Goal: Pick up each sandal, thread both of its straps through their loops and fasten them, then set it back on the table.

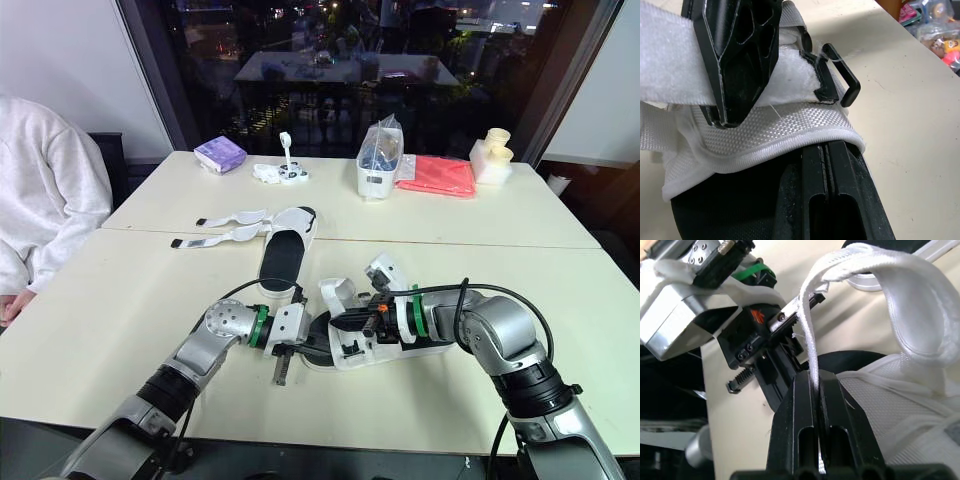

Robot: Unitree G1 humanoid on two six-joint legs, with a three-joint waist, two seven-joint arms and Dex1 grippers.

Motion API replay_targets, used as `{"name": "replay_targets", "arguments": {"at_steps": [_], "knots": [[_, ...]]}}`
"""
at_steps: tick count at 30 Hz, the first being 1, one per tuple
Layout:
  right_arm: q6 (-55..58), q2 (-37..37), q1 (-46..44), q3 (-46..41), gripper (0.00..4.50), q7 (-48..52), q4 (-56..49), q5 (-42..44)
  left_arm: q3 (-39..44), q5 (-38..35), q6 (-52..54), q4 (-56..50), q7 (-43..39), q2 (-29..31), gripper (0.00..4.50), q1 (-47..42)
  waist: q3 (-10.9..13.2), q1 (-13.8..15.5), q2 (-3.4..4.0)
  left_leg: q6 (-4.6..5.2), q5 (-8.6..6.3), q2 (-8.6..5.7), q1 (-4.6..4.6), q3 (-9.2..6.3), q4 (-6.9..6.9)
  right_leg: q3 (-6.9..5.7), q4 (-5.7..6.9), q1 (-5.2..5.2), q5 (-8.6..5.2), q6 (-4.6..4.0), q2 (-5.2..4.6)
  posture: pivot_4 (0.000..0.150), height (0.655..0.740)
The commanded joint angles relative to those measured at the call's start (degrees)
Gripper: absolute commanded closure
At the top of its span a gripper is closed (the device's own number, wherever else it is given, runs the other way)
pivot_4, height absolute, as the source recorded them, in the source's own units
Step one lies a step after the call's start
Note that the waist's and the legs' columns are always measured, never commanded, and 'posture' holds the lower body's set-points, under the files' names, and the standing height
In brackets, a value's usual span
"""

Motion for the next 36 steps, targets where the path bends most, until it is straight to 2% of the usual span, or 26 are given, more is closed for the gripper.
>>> {"name": "replay_targets", "arguments": {"at_steps": [1, 8, 16, 36], "knots": [[-2.0, -3.1, 1.3, 1.5, 4.44, 1.2, -1.3, -3.7, -4.7, 3.6, 1.3, 2.5, -2.0, 0.8, 4.50, 2.5, 0.0, 0.0, -0.02, 0.01, 0.00, 0.00, 0.00, 0.00, 0.00, 0.00, -0.01, 0.00, 0.00, 0.00, 0.00, 0.150, 0.7400], [-5.2, -5.3, 2.5, 3.9, 4.44, 2.3, -5.7, -7.1, -4.7, 3.7, 1.2, 2.6, -1.9, 0.9, 4.50, 2.5, 0.0, 0.0, -0.02, 0.04, -0.02, 0.00, -0.04, -0.01, -0.01, 0.00, -0.12, 0.01, 0.00, 0.00, 0.00, 0.150, 0.7400], [-2.3, -0.5, 2.2, 0.8, 4.44, -0.9, -9.1, -4.4, -4.6, 3.6, 1.2, 2.8, -1.6, 0.8, 4.50, 2.3, 0.0, 0.0, -0.01, 0.05, -0.03, 0.00, -0.04, -0.01, -0.02, -0.01, -0.24, 0.04, 0.00, 0.00, 0.00, 0.150, 0.7400], [-7.1, -0.3, 2.4, -0.1, 4.44, 1.3, -9.0, -5.4, -4.6, 3.6, 1.2, 2.7, -1.6, 0.9, 4.50, 2.5, 0.0, -0.1, -0.01, 0.05, -0.03, 0.00, -0.06, -0.01, -0.03, -0.01, -0.32, 0.05, 0.00, 0.00, 0.00, 0.150, 0.7400]]}}
